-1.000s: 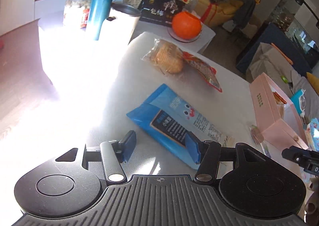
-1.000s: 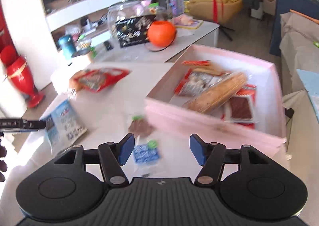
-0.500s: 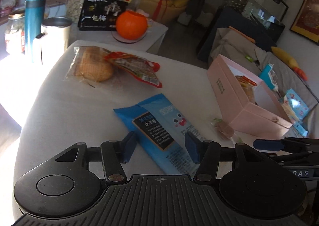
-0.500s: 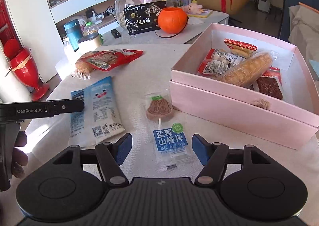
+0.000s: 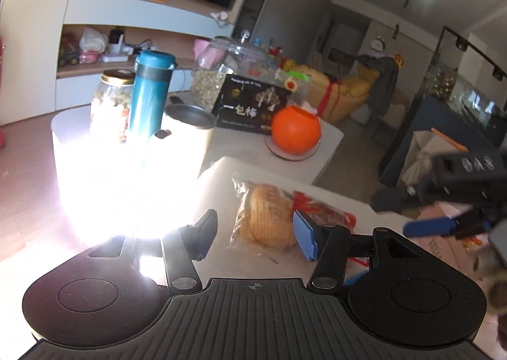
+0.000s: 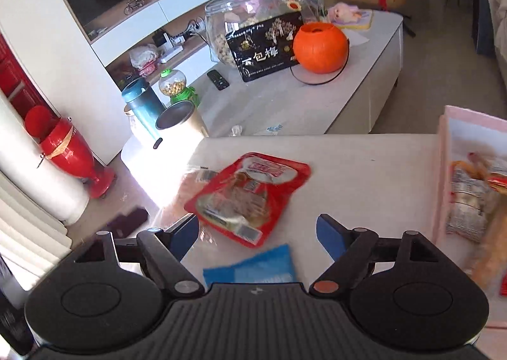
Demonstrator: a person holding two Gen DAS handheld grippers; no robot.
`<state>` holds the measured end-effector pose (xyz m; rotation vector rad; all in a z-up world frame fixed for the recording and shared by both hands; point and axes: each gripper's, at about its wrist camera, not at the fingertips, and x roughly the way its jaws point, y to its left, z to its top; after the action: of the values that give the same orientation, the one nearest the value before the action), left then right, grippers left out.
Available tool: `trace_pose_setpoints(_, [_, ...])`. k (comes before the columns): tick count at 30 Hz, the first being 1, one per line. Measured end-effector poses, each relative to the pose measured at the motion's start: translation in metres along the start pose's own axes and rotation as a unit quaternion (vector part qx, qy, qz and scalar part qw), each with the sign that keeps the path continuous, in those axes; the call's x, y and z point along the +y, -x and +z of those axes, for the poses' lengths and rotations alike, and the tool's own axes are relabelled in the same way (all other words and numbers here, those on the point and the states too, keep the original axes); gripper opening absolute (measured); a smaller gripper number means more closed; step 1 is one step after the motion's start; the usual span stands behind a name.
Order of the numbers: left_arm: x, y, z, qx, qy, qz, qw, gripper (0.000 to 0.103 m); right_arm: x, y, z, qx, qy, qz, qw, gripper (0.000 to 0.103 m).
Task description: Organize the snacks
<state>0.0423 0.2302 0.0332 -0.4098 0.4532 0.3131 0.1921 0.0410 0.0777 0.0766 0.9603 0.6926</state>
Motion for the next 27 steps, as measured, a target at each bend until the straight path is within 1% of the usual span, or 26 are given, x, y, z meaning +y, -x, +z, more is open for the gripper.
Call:
trace_pose_setpoints(2, [0.009, 0.002, -0.001, -0.005, 0.002, 0.015, 0.9999, 0.058, 0.008, -0.03, 0.016, 0.009, -0.014, -0.006, 1.0, 0.082])
trace_pose_setpoints(4, [0.015, 0.002, -0.002, -0.005, 0.013, 0.016, 0.9998, 0.058, 0.02, -0.062, 0.024, 0.004, -0.004, -0.043, 0.999, 0.082])
trace_pose_setpoints(6, [0.019, 0.002, -0.003, 0.0, 0.022, 0.011, 0.9997, 0.058, 0.03, -0.088, 0.029, 0.002, 0.017, -0.095, 0.995, 0.082])
trace_pose_setpoints(7, [0.02, 0.002, -0.004, 0.001, 0.023, 0.009, 0.9997, 0.058, 0.033, -0.101, 0.029, 0.009, 0.025, -0.12, 0.992, 0.082])
trace_pose_setpoints(8, [0.021, 0.002, -0.004, 0.003, 0.024, 0.007, 0.9997, 0.058, 0.034, -0.11, 0.028, 0.022, 0.03, -0.131, 0.991, 0.082])
trace_pose_setpoints(9, [0.022, 0.001, -0.004, 0.005, 0.025, 0.004, 0.9997, 0.058, 0.033, -0.114, 0.025, 0.027, 0.027, -0.133, 0.99, 0.085])
trace_pose_setpoints(10, [0.022, 0.001, -0.004, 0.007, 0.026, 0.0, 0.9996, 0.058, 0.029, -0.112, 0.022, 0.024, 0.019, -0.129, 0.991, 0.086])
trace_pose_setpoints(12, [0.021, 0.0, -0.004, 0.009, 0.026, -0.005, 0.9996, 0.058, 0.018, -0.107, 0.017, 0.045, 0.006, -0.104, 0.994, 0.086])
trace_pose_setpoints(14, [0.02, -0.001, -0.006, 0.012, 0.023, -0.013, 0.9996, 0.058, 0.014, -0.095, 0.01, 0.064, 0.025, -0.087, 0.994, 0.079])
trace_pose_setpoints(15, [0.018, -0.001, -0.006, 0.014, 0.022, -0.019, 0.9995, 0.058, 0.013, -0.088, 0.005, 0.07, 0.038, -0.086, 0.993, 0.063])
trace_pose_setpoints(16, [0.017, -0.003, -0.007, 0.019, 0.021, -0.027, 0.9992, 0.058, 0.011, -0.078, -0.001, 0.08, 0.053, -0.086, 0.992, 0.051])
trace_pose_setpoints(18, [0.011, -0.001, -0.009, 0.026, 0.019, -0.035, 0.9989, 0.058, 0.006, -0.058, -0.014, 0.097, 0.061, -0.07, 0.991, 0.04])
trace_pose_setpoints(19, [0.009, 0.0, -0.01, 0.03, 0.018, -0.04, 0.9986, 0.058, 0.002, -0.048, -0.02, 0.105, 0.056, -0.059, 0.991, 0.028])
trace_pose_setpoints(20, [0.006, 0.001, -0.01, 0.035, 0.019, -0.048, 0.9981, 0.058, -0.002, -0.04, -0.026, 0.115, 0.052, -0.044, 0.991, 0.023])
trace_pose_setpoints(21, [0.003, 0.003, -0.011, 0.04, 0.021, -0.057, 0.9973, 0.058, -0.006, -0.032, -0.034, 0.124, 0.048, -0.03, 0.991, 0.014])
trace_pose_setpoints(23, [-0.003, 0.007, -0.011, 0.046, 0.014, -0.073, 0.9962, 0.058, -0.011, -0.009, -0.051, 0.123, 0.05, -0.026, 0.991, 0.014])
trace_pose_setpoints(25, [-0.011, 0.009, -0.009, 0.051, -0.011, -0.087, 0.9949, 0.058, -0.014, 0.016, -0.067, 0.104, 0.069, -0.032, 0.992, 0.014])
trace_pose_setpoints(26, [-0.014, 0.01, -0.006, 0.05, -0.02, -0.086, 0.9949, 0.058, -0.016, 0.03, -0.074, 0.09, 0.081, -0.039, 0.992, 0.014])
trace_pose_setpoints(27, [-0.014, 0.01, -0.001, 0.046, -0.021, -0.075, 0.9959, 0.058, -0.018, 0.045, -0.081, 0.073, 0.096, -0.049, 0.991, 0.015])
